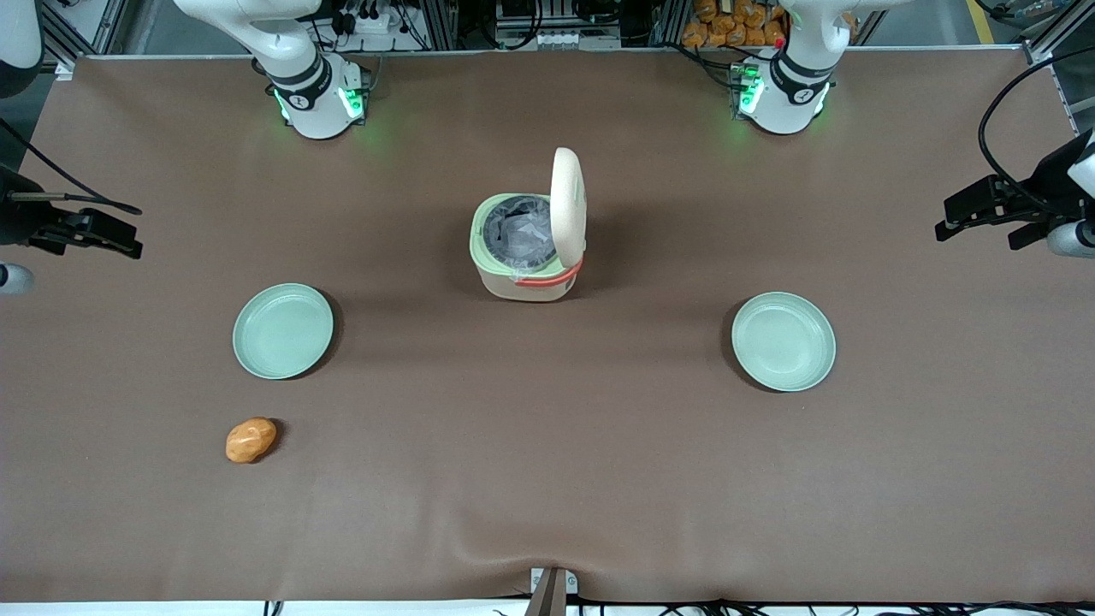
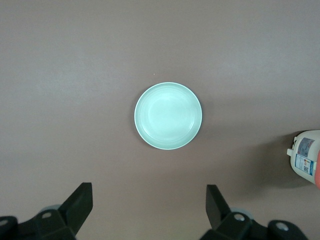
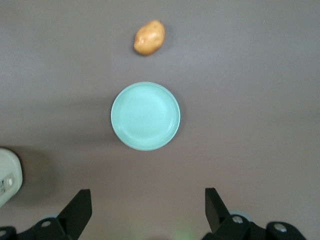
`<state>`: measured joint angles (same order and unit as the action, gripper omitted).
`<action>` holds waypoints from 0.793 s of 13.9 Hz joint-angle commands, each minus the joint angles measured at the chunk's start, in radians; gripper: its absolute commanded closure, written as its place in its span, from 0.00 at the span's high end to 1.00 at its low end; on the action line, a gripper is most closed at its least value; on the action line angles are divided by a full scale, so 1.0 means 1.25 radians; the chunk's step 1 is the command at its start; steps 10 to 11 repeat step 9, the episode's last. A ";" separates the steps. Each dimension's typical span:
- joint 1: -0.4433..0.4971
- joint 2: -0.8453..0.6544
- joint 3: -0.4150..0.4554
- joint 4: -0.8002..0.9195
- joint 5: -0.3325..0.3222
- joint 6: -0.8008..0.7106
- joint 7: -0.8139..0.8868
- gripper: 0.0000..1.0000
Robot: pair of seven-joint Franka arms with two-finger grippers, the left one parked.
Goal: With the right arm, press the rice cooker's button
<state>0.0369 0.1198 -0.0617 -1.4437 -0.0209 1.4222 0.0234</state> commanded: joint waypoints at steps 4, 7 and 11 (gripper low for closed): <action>-0.018 -0.017 0.002 -0.007 0.058 -0.084 -0.002 1.00; -0.016 -0.016 -0.002 -0.007 0.052 -0.079 0.001 1.00; -0.016 -0.016 -0.001 -0.007 0.054 -0.080 0.002 1.00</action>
